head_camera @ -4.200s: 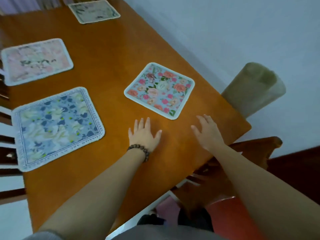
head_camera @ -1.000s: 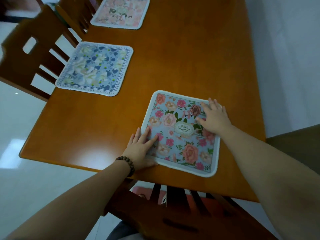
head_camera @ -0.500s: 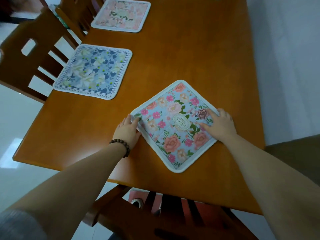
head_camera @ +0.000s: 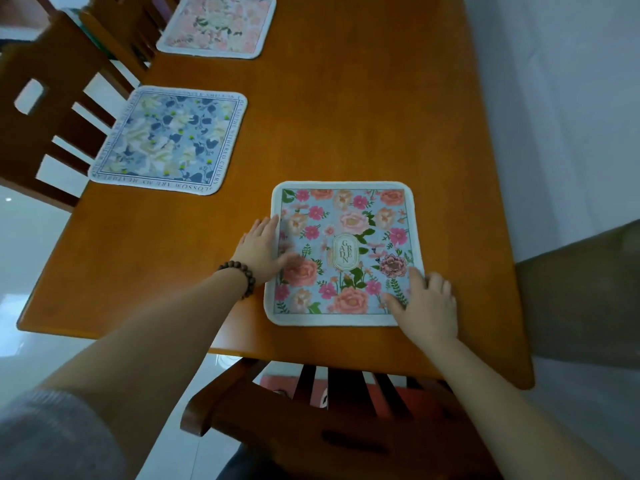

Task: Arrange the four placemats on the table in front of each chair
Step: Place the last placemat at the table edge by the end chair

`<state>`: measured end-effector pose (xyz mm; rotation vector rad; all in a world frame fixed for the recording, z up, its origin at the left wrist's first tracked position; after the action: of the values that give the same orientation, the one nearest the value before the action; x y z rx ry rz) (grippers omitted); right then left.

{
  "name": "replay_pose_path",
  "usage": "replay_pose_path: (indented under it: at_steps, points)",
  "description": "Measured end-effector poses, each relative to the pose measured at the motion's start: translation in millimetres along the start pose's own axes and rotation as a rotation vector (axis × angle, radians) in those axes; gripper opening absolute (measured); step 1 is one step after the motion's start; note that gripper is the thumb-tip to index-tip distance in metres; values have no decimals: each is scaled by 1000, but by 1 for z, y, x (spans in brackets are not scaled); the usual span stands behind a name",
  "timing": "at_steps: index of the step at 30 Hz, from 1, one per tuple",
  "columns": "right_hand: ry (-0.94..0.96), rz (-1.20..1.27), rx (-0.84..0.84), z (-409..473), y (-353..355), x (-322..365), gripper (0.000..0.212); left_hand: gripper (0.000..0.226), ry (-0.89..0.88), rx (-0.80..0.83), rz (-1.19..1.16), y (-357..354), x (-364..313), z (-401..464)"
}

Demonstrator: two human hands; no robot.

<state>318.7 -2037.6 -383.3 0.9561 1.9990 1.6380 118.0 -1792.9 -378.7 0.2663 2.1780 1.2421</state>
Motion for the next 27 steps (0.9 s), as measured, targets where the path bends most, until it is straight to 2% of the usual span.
replay_pose_path:
  at_steps: [3,6,12,22,27]
  points:
    - [-16,140,34,10,-2,-9,90,129,40,47,-20,-7,7,-16]
    - [15,180,94,26,-8,-6,97,138,13,101,71,-24,8,-30]
    - [34,163,164,30,-20,9,100,136,-55,160,128,-48,5,-43]
    - [-19,208,272,-27,-34,-4,109,134,-133,267,194,-66,7,-72]
    - [-40,273,351,-40,-29,-12,130,139,-65,337,323,-70,13,-87]
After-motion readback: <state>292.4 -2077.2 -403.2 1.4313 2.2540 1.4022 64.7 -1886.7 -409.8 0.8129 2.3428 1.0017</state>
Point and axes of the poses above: each hand's wrist, its own z-axis towards the middle knuckle, its own y-axis out of the back of the hand, x = y × z, the point moved 10 cm from there along z, towards the middle knuckle, and after that the axes turned 1 degree about x, right-handed, at the moved point
